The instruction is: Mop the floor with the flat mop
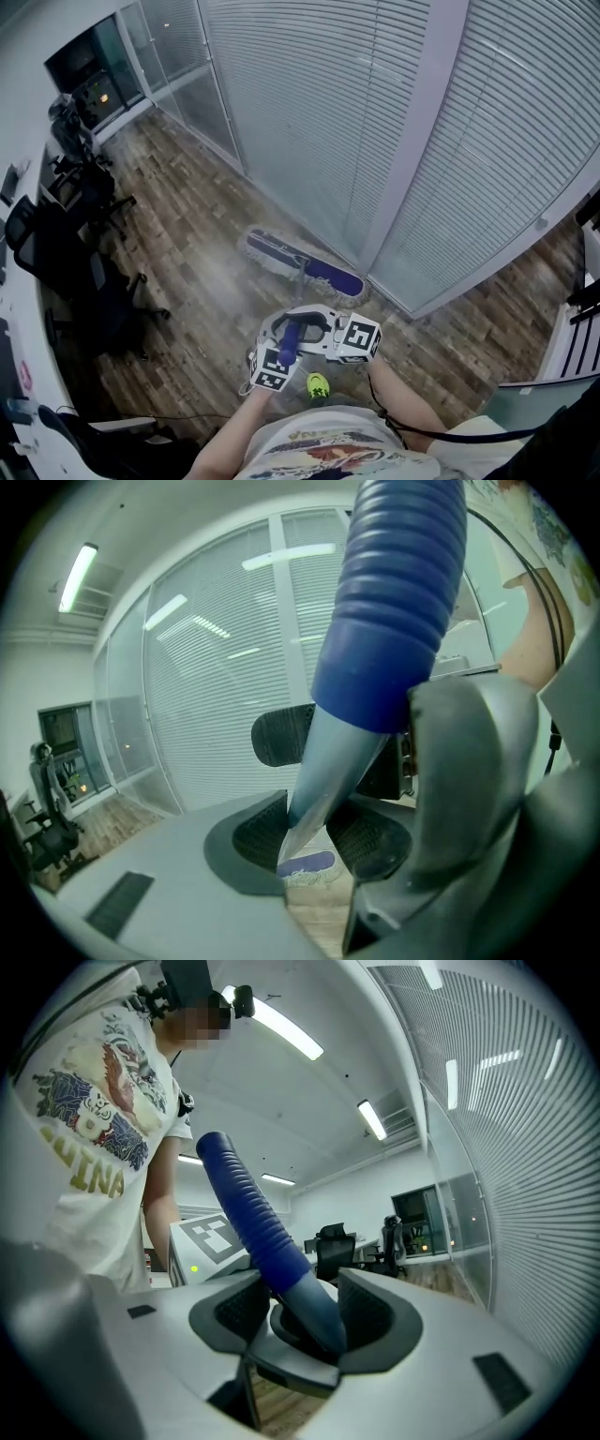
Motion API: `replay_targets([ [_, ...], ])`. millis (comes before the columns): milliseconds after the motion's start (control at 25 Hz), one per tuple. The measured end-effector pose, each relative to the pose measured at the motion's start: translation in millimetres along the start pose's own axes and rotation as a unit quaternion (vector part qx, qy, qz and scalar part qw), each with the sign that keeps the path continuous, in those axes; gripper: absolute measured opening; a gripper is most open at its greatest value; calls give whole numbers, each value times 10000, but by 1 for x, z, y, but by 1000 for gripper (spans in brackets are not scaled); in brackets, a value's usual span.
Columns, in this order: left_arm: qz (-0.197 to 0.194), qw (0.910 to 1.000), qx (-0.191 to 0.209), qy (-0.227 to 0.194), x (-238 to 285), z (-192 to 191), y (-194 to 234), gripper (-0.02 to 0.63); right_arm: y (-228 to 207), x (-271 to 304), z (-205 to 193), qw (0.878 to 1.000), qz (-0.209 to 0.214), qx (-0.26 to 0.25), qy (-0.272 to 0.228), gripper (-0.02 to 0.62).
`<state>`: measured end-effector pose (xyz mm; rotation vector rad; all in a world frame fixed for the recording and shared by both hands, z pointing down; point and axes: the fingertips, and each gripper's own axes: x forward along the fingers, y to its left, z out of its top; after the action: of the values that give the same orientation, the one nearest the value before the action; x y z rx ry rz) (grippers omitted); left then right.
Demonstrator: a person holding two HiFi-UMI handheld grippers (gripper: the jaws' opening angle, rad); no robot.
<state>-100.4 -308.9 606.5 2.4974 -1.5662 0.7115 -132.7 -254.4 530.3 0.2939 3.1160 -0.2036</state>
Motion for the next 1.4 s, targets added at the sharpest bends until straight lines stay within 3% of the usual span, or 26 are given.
replay_targets([
  [240, -129, 9998, 117, 8, 48, 15, 14, 115, -50, -20, 0, 9997, -189, 37, -138, 216],
  [640, -295, 9994, 179, 38, 92, 25, 28, 117, -95, -36, 0, 9988, -370, 100, -299, 216],
  [920, -187, 9996, -121, 161, 78, 10, 27, 118, -82, -25, -14, 9992, -296, 178, -205, 216],
  [1400, 232, 9971, -663, 295, -5, -33, 15, 118, -2, 22, -30, 9987, 314, 358, 175, 222],
])
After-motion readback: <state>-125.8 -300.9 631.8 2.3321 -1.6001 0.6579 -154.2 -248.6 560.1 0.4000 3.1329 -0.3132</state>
